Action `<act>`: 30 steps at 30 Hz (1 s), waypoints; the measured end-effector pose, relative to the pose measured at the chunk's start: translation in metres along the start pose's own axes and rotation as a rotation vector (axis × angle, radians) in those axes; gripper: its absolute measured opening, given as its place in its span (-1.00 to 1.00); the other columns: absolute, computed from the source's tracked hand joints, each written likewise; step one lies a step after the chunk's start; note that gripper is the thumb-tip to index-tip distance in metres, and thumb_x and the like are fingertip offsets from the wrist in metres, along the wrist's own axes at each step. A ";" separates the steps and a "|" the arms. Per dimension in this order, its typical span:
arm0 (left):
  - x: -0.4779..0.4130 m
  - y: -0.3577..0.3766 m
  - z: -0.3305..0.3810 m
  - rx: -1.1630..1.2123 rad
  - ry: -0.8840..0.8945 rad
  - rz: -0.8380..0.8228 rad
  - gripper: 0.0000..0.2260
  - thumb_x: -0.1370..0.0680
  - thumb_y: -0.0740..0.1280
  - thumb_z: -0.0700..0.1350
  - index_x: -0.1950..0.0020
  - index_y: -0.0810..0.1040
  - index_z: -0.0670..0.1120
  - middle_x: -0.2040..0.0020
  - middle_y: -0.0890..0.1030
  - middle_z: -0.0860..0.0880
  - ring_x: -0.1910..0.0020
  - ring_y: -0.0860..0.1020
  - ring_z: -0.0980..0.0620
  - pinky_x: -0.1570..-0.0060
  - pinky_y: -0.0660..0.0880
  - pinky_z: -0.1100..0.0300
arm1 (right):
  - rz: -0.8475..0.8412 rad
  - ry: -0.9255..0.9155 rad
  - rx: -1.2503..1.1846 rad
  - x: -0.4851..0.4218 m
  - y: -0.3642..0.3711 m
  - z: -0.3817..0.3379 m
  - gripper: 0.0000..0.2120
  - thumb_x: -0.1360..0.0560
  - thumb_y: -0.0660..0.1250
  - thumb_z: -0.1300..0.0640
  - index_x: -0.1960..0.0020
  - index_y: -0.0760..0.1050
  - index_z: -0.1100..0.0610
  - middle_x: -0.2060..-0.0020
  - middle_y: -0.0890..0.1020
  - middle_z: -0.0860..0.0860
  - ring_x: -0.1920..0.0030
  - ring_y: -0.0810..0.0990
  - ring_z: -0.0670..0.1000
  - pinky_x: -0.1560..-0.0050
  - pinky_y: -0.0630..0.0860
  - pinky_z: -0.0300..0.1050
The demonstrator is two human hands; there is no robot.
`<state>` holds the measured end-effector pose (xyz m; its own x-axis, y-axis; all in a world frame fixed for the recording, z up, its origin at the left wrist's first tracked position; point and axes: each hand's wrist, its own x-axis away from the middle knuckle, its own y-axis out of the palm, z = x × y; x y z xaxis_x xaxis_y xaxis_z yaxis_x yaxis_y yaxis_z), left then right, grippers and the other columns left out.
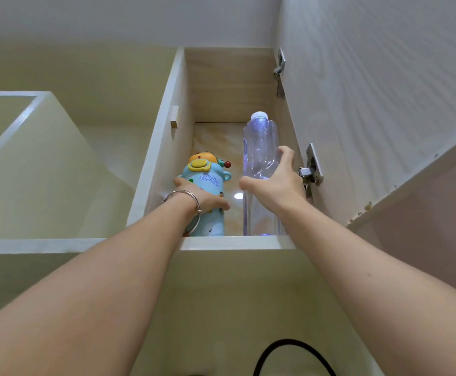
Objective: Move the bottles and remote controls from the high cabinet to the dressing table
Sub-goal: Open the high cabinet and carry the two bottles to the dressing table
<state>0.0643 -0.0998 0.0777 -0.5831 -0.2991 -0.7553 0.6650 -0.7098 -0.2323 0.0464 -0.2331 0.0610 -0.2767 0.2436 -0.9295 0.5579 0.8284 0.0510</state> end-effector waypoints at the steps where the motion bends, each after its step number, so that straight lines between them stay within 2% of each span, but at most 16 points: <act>1: 0.001 -0.001 -0.001 0.007 0.018 0.032 -0.11 -0.27 0.51 0.03 -0.38 0.03 -0.18 -0.24 0.40 -0.16 -0.21 0.46 -0.17 -0.18 0.46 0.02 | -0.003 0.002 -0.001 0.000 0.000 0.000 -0.19 -0.30 0.40 0.03 -0.42 0.03 -0.07 -0.20 0.47 0.08 -0.14 0.49 0.15 -0.16 0.47 0.05; 3: 0.006 -0.002 -0.002 0.017 0.094 0.105 -0.15 -0.24 0.51 0.04 -0.35 0.10 -0.14 -0.17 0.46 -0.14 -0.16 0.49 -0.17 -0.13 0.48 0.05 | 0.005 0.007 -0.022 0.001 0.000 0.000 -0.21 -0.30 0.40 0.03 -0.41 0.05 -0.07 -0.17 0.49 0.07 -0.13 0.49 0.14 -0.13 0.46 0.01; 6: 0.020 -0.011 0.004 0.086 0.255 0.240 -0.24 -0.22 0.50 0.03 -0.29 0.18 -0.08 0.01 0.48 -0.06 -0.06 0.53 -0.13 0.04 0.46 0.13 | 0.033 -0.014 -0.060 0.002 0.000 -0.003 -0.22 -0.31 0.41 0.05 -0.41 0.06 -0.04 -0.11 0.49 0.05 -0.06 0.48 0.12 -0.07 0.43 -0.05; 10: 0.039 -0.040 0.015 0.227 0.398 0.357 -0.31 -0.21 0.49 0.04 -0.22 0.22 -0.04 0.06 0.51 0.01 0.07 0.52 -0.07 0.09 0.45 0.17 | 0.092 -0.088 -0.122 0.008 0.001 -0.013 -0.21 -0.31 0.43 0.04 -0.42 0.09 -0.04 -0.01 0.41 -0.02 -0.02 0.44 0.06 0.02 0.33 -0.16; 13: 0.060 -0.078 0.019 0.285 0.470 0.371 -0.41 -0.23 0.52 0.01 -0.08 0.25 -0.04 0.25 0.47 0.16 0.23 0.53 0.10 0.19 0.48 0.22 | 0.124 -0.176 -0.189 0.021 0.002 -0.029 -0.22 -0.29 0.43 0.05 -0.40 0.11 -0.06 -0.10 0.45 -0.02 -0.10 0.52 0.09 -0.07 0.42 -0.11; 15: 0.076 -0.109 0.017 0.253 0.493 0.387 -0.39 -0.20 0.53 0.04 -0.10 0.29 -0.07 0.23 0.47 0.17 0.18 0.55 0.10 0.13 0.51 0.23 | 0.122 -0.199 -0.254 0.032 0.003 -0.046 -0.22 -0.29 0.42 0.05 -0.40 0.11 -0.06 -0.15 0.50 -0.01 -0.07 0.55 0.05 -0.06 0.44 -0.14; 18: 0.105 -0.157 0.006 0.199 0.480 0.387 -0.27 -0.08 0.51 0.15 -0.14 0.34 -0.08 0.07 0.58 0.07 0.05 0.60 0.05 -0.04 0.57 0.07 | 0.104 -0.204 -0.403 0.050 0.006 -0.076 -0.21 -0.26 0.41 0.03 -0.39 0.11 -0.07 -0.14 0.57 -0.03 0.00 0.62 0.01 -0.12 0.55 0.00; 22: 0.148 -0.222 -0.026 0.157 0.402 0.402 -0.23 -0.03 0.53 0.13 -0.14 0.32 -0.05 -0.04 0.60 0.00 0.02 0.63 -0.01 -0.02 0.59 -0.03 | -0.003 -0.164 -0.641 0.086 0.016 -0.112 -0.25 -0.24 0.41 0.07 -0.33 0.13 -0.13 0.03 0.61 -0.09 0.12 0.62 -0.02 0.01 0.62 0.16; 24: 0.173 -0.257 -0.042 0.104 0.359 0.415 -0.22 0.00 0.54 0.13 -0.15 0.39 -0.05 -0.05 0.62 -0.04 0.02 0.64 -0.05 0.00 0.59 -0.03 | -0.068 -0.164 -0.721 0.111 0.025 -0.128 -0.27 -0.26 0.43 0.10 -0.31 0.13 -0.11 0.01 0.63 -0.03 0.14 0.63 0.01 0.03 0.62 0.21; 27: 0.222 -0.311 -0.066 -0.026 0.302 0.449 -0.16 -0.01 0.57 0.08 -0.22 0.42 -0.15 -0.04 0.65 -0.07 0.03 0.65 -0.05 0.00 0.60 -0.07 | -0.205 -0.123 -0.872 0.160 0.041 -0.151 -0.31 -0.30 0.45 0.16 -0.24 0.12 -0.12 -0.11 0.59 0.16 0.10 0.62 0.02 0.14 0.67 0.02; 28: 0.242 -0.328 -0.074 -0.070 0.268 0.471 -0.14 -0.02 0.57 0.06 -0.24 0.38 -0.14 -0.03 0.64 -0.04 0.02 0.65 -0.01 -0.02 0.60 -0.05 | -0.255 -0.091 -0.930 0.179 0.047 -0.160 -0.32 -0.32 0.45 0.18 -0.23 0.10 -0.15 -0.06 0.60 0.14 0.11 0.61 0.02 0.17 0.66 -0.04; 30: 0.288 -0.363 -0.088 -0.154 0.186 0.507 -0.14 -0.02 0.57 0.03 -0.25 0.30 -0.06 -0.03 0.59 0.06 -0.01 0.62 0.06 -0.08 0.57 -0.01 | -0.361 -0.029 -1.002 0.224 0.058 -0.178 -0.31 -0.32 0.46 0.17 -0.22 0.11 -0.20 0.07 0.58 0.01 0.15 0.61 -0.01 0.05 0.64 0.01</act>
<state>-0.3037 0.1276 -0.1101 -0.0894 -0.4516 -0.8877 0.9092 -0.4009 0.1124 -0.1229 -0.0404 -0.0792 -0.2711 -0.1004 -0.9573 -0.4555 0.8895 0.0357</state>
